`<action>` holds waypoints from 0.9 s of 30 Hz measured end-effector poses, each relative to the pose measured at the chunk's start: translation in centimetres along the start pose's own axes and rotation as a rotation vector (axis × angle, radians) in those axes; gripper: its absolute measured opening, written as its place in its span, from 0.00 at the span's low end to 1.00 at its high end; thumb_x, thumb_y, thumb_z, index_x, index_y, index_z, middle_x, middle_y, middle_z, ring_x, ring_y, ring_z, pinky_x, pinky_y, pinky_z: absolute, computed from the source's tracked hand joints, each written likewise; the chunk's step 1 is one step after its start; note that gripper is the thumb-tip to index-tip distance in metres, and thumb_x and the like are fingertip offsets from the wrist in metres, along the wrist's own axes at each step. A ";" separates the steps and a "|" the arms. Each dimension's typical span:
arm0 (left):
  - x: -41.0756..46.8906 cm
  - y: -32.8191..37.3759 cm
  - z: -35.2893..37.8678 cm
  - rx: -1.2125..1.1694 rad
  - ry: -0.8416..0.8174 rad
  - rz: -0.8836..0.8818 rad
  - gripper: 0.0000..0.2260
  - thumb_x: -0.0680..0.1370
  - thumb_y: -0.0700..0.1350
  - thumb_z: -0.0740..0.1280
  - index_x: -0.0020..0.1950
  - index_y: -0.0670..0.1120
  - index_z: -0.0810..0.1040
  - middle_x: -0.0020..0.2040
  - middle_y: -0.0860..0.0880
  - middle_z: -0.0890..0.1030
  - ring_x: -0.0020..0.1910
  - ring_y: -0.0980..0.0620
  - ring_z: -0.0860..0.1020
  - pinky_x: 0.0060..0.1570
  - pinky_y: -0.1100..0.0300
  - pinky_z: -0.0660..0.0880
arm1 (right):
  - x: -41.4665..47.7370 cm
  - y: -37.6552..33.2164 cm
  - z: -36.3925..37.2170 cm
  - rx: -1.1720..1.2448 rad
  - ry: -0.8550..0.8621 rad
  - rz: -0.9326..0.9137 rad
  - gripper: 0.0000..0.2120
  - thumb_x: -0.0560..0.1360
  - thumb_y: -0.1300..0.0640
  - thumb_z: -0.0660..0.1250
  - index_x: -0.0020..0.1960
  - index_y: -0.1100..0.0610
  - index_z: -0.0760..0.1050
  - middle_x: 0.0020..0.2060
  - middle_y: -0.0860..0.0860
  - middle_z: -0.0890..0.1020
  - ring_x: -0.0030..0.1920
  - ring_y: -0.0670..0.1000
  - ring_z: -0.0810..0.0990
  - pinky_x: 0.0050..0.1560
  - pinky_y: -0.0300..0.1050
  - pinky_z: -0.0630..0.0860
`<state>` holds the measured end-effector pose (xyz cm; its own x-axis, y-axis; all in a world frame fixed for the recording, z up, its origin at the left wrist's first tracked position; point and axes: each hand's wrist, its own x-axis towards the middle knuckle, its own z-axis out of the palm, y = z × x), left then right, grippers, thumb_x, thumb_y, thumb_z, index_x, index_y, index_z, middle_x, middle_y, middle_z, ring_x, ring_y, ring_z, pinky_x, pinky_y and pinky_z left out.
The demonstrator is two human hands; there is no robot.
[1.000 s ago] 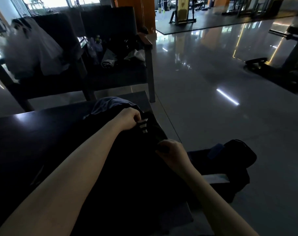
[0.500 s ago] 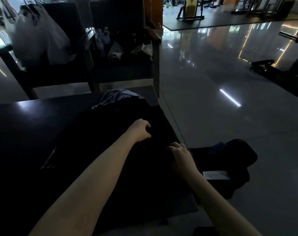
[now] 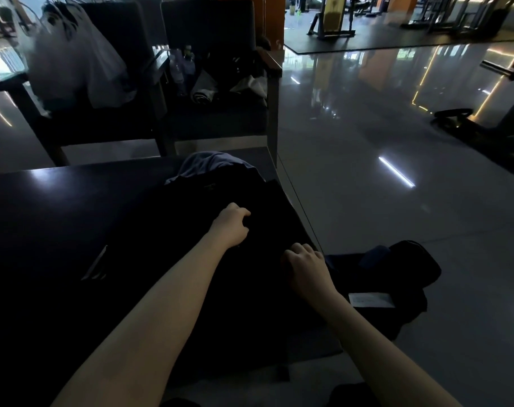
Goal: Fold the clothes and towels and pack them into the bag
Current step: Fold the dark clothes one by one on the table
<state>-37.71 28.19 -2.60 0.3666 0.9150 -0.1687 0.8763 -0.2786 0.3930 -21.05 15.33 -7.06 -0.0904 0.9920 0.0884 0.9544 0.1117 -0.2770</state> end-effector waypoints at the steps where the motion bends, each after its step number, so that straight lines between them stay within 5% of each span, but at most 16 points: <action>1: -0.3 -0.2 -0.2 0.026 0.007 0.006 0.22 0.79 0.44 0.64 0.72 0.47 0.67 0.69 0.47 0.65 0.67 0.47 0.67 0.65 0.53 0.68 | 0.0 -0.2 -0.2 0.011 0.005 -0.002 0.12 0.77 0.54 0.61 0.57 0.56 0.76 0.54 0.51 0.76 0.58 0.53 0.72 0.57 0.48 0.67; 10: -4.1 -6.0 -4.8 0.073 0.236 -0.087 0.19 0.80 0.47 0.62 0.71 0.45 0.68 0.67 0.46 0.68 0.65 0.46 0.68 0.62 0.49 0.69 | 3.9 -5.0 -3.0 0.204 0.062 -0.073 0.16 0.78 0.56 0.62 0.65 0.55 0.74 0.62 0.50 0.77 0.62 0.53 0.73 0.61 0.49 0.69; 21: -5.1 -16.8 -6.4 0.187 0.065 -0.442 0.22 0.82 0.54 0.54 0.73 0.43 0.63 0.71 0.43 0.63 0.69 0.43 0.64 0.64 0.44 0.65 | 13.1 -12.6 -1.3 0.089 -0.107 -0.220 0.25 0.78 0.52 0.61 0.73 0.52 0.63 0.73 0.49 0.64 0.71 0.52 0.63 0.69 0.51 0.63; 27: -5.3 -20.4 -5.8 0.154 -0.008 -0.606 0.20 0.82 0.44 0.54 0.73 0.41 0.59 0.73 0.41 0.60 0.71 0.41 0.60 0.65 0.42 0.65 | 16.3 -15.0 1.4 -0.038 -0.183 -0.249 0.26 0.78 0.51 0.60 0.75 0.52 0.59 0.75 0.49 0.59 0.74 0.53 0.58 0.71 0.53 0.58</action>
<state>-59.36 30.70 -4.48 -0.2076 0.9217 -0.3277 0.9641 0.2495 0.0909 -37.22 29.90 -2.77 -0.3695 0.9289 -0.0257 0.9059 0.3539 -0.2325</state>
